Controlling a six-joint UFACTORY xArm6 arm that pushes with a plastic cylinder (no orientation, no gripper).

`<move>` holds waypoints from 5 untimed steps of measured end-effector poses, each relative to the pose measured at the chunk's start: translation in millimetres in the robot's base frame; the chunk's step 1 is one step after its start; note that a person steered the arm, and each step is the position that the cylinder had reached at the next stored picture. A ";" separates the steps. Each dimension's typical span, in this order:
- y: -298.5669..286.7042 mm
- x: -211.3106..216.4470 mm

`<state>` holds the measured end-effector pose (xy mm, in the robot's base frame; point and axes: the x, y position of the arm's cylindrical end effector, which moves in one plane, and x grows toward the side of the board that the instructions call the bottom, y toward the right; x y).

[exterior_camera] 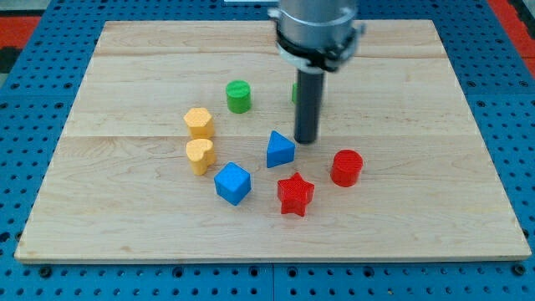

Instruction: Put red star into green star

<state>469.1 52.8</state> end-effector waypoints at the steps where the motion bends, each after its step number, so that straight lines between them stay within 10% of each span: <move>1: -64.8 14.9; 2: -111.5 3.6; 5: 56.0 61.2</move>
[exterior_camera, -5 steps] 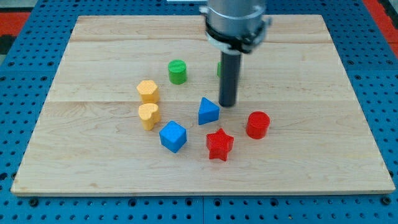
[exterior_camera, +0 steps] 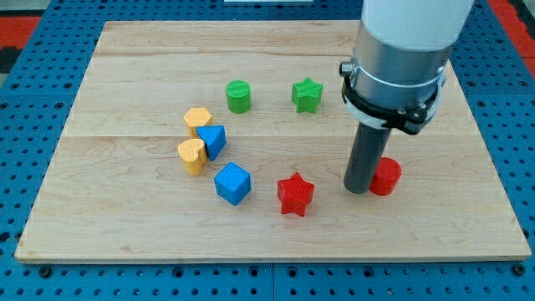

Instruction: Put red star into green star

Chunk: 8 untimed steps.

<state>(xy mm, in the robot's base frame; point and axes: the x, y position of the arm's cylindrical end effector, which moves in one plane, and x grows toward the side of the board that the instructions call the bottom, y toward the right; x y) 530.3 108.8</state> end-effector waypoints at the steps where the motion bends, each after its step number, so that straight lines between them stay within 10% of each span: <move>1: 0.0 34.9; 6: -86.5 39.6; 8: -84.2 -31.4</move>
<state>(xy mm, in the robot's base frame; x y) 498.9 24.5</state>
